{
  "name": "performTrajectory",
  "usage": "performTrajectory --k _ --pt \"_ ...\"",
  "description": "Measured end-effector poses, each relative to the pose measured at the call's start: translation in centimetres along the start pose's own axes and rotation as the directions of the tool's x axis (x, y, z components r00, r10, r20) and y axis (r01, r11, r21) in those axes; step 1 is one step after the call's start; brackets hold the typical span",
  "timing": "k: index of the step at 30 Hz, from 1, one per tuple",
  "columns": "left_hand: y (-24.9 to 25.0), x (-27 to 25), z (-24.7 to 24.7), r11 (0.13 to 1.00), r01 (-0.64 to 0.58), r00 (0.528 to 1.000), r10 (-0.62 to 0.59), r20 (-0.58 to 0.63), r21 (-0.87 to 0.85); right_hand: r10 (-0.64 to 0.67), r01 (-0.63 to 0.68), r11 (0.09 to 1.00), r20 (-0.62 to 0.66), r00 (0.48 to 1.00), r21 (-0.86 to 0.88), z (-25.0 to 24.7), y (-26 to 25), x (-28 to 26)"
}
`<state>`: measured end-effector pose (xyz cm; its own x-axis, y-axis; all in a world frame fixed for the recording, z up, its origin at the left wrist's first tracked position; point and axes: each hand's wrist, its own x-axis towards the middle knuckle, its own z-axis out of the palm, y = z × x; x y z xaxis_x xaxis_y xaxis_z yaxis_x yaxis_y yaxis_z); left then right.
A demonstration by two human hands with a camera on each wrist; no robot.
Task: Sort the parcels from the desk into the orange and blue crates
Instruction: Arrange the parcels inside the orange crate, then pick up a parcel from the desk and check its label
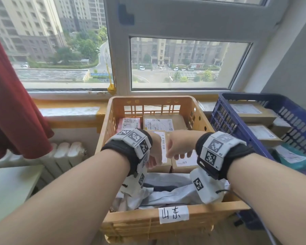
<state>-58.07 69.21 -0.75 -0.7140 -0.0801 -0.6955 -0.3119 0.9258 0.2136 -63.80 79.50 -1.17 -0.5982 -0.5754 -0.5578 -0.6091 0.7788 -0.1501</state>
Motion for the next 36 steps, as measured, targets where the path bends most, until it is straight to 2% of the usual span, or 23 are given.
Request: performTrajectory --k 1,2,3,4,5,6,8,11,13,18,22,30,36 --pt "-0.2 0.2 -0.1 0.998 -0.007 0.989 -0.001 -0.147 -0.055 0.016 -0.016 1.0 -0.114 0.993 0.006 0.1 0.4 0.2" --pt "-0.5 0.4 -0.2 0.997 -0.016 0.951 -0.008 -0.31 -0.075 0.039 -0.037 0.999 -0.223 0.974 0.014 0.2 0.8 0.4" --pt "-0.8 0.9 -0.1 0.998 -0.012 0.902 -0.017 -0.431 -0.065 0.061 -0.054 0.998 -0.305 0.95 0.031 0.2 1.2 0.6" --pt "-1.0 1.3 0.2 0.998 -0.013 0.872 -0.016 -0.49 -0.055 0.076 -0.061 0.997 -0.343 0.936 0.055 0.2 1.7 0.7" --pt "-1.2 1.8 0.6 0.999 -0.007 0.877 -0.019 -0.481 -0.052 0.076 -0.054 0.996 -0.343 0.936 0.074 0.3 2.1 0.9" --pt "-1.5 2.3 1.2 0.999 0.0 0.903 -0.023 -0.429 -0.053 0.064 -0.042 0.996 -0.314 0.947 0.079 0.5 2.4 1.0" --pt "-1.7 2.9 2.4 0.999 0.041 0.944 -0.048 -0.328 -0.027 0.02 -0.012 0.999 -0.211 0.977 0.038 1.3 2.7 1.1" --pt "-1.6 3.5 3.7 0.996 0.088 0.96 -0.079 -0.269 0.02 0.027 -0.028 0.999 -0.038 0.999 -0.017 2.5 2.9 1.5" --pt "-1.5 3.5 3.6 0.997 0.081 0.961 -0.075 -0.266 0.01 0.036 -0.036 0.999 -0.003 0.999 -0.025 2.5 2.8 1.6" --pt "-1.8 1.9 2.5 0.998 0.069 0.951 -0.065 -0.302 0.003 -0.018 0.013 0.997 -0.065 0.998 -0.076 0.4 1.7 0.9" --pt "-2.8 0.3 2.1 0.994 0.077 0.938 -0.097 -0.332 -0.073 -0.065 0.053 0.992 -0.103 0.993 -0.116 -1.1 -0.1 0.0" --pt "-4.8 -4.2 2.1 0.983 0.065 0.887 -0.136 -0.442 -0.172 -0.19 0.179 0.98 -0.151 0.97 -0.084 -1.0 -4.8 -2.2" --pt "-6.6 -6.7 2.9 0.984 0.042 0.873 -0.12 -0.472 -0.174 -0.199 0.189 0.979 -0.142 0.97 -0.079 -1.3 -8.2 -4.5"
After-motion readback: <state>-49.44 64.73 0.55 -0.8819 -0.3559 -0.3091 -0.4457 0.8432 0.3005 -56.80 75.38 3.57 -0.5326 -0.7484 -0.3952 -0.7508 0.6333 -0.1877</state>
